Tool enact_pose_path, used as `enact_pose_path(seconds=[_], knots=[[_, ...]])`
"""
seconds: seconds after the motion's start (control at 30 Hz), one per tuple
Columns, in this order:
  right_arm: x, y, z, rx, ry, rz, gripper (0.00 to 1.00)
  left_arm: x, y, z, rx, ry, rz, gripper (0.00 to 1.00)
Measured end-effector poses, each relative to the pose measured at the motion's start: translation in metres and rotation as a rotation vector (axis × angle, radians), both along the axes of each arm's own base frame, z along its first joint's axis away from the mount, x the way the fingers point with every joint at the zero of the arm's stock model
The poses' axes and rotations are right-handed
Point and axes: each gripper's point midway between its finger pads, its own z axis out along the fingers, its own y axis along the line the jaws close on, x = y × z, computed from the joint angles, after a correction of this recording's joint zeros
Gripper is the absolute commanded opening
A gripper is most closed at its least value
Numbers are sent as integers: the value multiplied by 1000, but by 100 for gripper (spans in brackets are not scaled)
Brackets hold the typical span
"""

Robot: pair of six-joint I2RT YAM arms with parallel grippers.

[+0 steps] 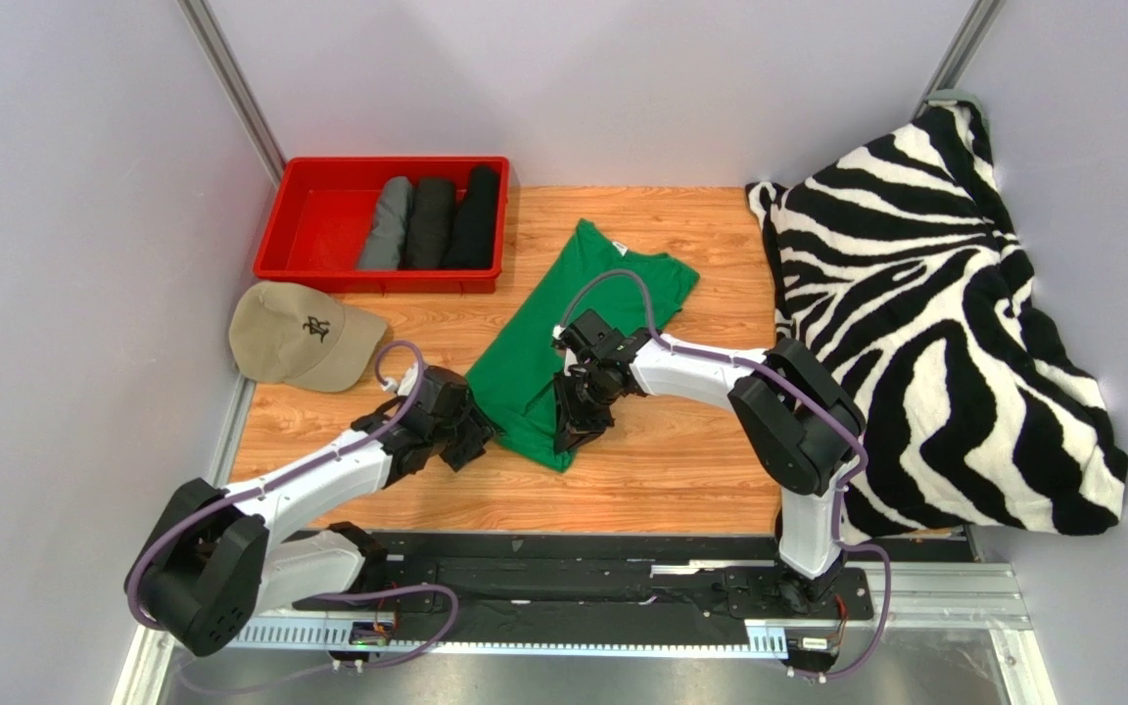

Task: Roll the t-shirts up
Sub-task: Roll the T-shirt to the center of the board.

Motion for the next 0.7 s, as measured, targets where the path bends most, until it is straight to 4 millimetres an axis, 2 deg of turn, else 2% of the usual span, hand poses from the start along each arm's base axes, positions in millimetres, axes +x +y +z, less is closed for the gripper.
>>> enact_pose_path(seconds=[0.3,0.37,0.4,0.5,0.6,0.7], knots=[[3,0,3,-8,-6,-5,18,11,-2,-6,45,42,22,53],[4,0,3,-13,-10,-8,23,13,-3,-7,56,58,23,52],[4,-1,3,-16,-13,-9,30,13,-3,-8,60,65,23,52],[8,-3,2,-28,-42,-22,44,14,-4,-10,73,86,24,52],[10,-12,9,-34,-96,-42,48,15,-5,-12,92,113,22,51],[9,-27,24,-25,-180,-74,49,19,-7,-12,109,139,21,51]])
